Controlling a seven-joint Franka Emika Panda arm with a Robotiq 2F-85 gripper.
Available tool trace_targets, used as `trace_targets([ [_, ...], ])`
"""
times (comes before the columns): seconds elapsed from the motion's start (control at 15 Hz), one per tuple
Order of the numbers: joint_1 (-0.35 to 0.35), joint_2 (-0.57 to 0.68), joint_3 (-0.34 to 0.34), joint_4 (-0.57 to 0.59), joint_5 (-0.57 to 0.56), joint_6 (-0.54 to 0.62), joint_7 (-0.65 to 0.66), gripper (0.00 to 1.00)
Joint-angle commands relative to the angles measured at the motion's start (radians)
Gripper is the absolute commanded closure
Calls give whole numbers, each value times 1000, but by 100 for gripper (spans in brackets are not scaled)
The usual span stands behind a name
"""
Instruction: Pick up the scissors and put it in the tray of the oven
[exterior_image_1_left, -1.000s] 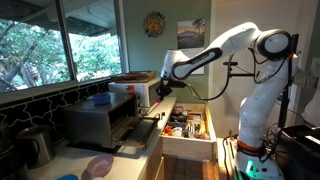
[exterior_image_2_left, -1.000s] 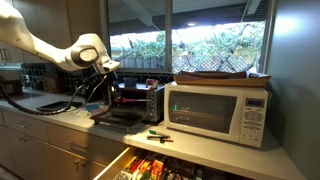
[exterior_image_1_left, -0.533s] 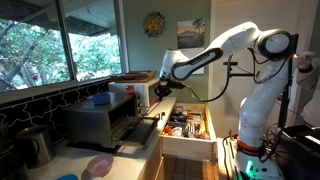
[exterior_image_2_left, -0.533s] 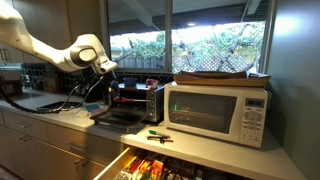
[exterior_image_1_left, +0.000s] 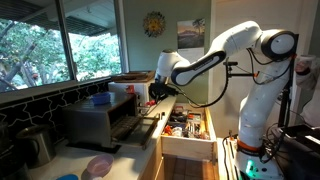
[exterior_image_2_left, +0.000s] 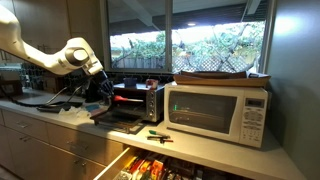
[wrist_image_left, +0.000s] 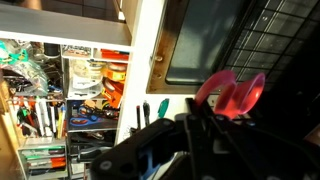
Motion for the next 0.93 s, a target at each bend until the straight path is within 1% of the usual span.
trace_targets([
  [0.0,47,13,-35,6,-38,-12,27,93],
  [0.13,51,28,-34,15,-50,-14,34,93],
  [0.2,48,52,-25,28,-67,6,47,98],
  [0.27,42,79,-2,46,-107,23,92,98],
  [0.33,49,95,8,57,-132,42,112,98],
  [0.47,84,141,15,88,-162,59,120,98],
  [0.67,127,198,27,133,-227,67,183,98],
  [0.87,168,257,11,178,-288,75,252,98],
])
